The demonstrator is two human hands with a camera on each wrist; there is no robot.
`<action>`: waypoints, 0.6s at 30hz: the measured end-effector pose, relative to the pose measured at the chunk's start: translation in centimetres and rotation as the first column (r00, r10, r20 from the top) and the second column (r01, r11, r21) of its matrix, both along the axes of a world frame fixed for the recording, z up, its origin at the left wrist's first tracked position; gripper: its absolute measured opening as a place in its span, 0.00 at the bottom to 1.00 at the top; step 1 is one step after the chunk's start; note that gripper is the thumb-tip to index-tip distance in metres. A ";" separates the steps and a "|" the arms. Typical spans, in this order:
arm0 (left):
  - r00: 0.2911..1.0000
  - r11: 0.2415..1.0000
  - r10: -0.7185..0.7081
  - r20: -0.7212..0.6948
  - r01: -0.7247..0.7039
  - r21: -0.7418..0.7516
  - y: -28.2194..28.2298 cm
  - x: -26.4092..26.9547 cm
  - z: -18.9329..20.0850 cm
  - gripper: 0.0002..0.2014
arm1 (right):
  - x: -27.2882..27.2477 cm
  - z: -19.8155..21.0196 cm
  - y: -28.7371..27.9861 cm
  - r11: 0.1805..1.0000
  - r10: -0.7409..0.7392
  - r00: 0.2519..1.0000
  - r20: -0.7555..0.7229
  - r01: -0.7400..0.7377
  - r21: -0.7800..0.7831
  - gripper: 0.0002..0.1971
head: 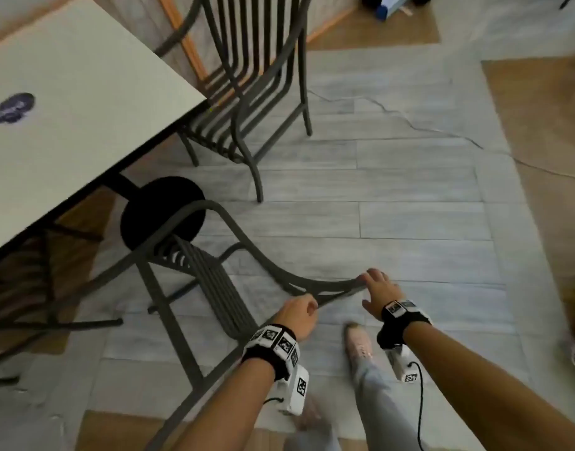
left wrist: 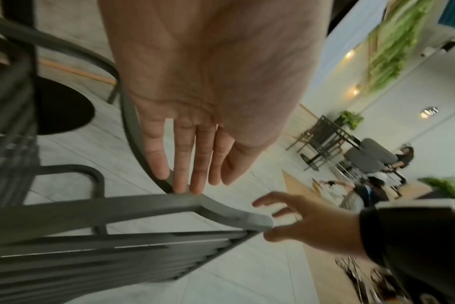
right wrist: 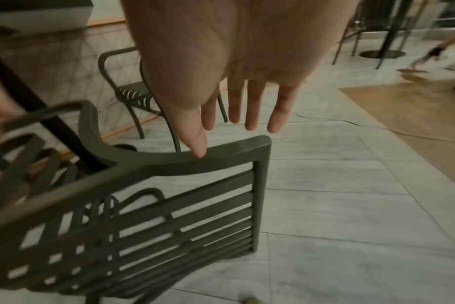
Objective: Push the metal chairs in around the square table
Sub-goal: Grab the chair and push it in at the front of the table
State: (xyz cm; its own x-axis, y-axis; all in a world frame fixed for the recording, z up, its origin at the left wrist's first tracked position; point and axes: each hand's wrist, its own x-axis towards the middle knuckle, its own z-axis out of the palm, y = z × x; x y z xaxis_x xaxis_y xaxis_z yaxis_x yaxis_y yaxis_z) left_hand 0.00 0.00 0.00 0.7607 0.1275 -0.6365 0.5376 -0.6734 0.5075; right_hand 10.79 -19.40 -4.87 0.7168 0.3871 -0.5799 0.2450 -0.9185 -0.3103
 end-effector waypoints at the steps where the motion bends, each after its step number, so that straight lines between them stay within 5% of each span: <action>1: 1.000 1.000 -0.021 0.022 0.021 -0.020 -0.9 1.6 -1.6 0.14 | 0.9 -1.0 -0.4 0.999 0.040 0.999 0.020 -0.039 -0.032 0.28; 4: 0.996 0.996 -0.087 0.030 0.087 0.007 -4.1 5.9 -4.8 0.19 | 3.1 -3.5 -1.9 0.997 0.044 0.999 0.015 -0.043 -0.069 0.31; 9: 0.991 0.989 -0.133 -0.012 0.133 0.059 -9.2 10.9 -9.5 0.20 | 5.1 -7.3 -5.4 0.982 -0.131 0.986 -0.106 0.143 0.120 0.30; 14: 0.965 0.973 -0.145 -0.218 0.179 0.144 -12.9 14.2 -12.1 0.28 | 5.7 -9.3 -6.3 0.949 -0.131 0.973 -0.193 0.179 0.260 0.27; 18: 0.952 0.987 -0.126 -0.281 0.149 0.064 -13.5 15.9 -12.6 0.27 | 6.0 -9.8 -5.4 0.914 -0.213 0.956 -0.200 0.267 0.304 0.21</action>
State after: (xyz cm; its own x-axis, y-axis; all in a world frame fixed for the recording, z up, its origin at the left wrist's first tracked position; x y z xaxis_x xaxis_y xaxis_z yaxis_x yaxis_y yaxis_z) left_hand 15.90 -13.50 -12.65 0.5715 0.0955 -0.8150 0.5478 -0.7839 0.2922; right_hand 16.75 -24.78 -14.65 0.7204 0.4009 -0.5659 -0.0481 -0.7852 -0.6174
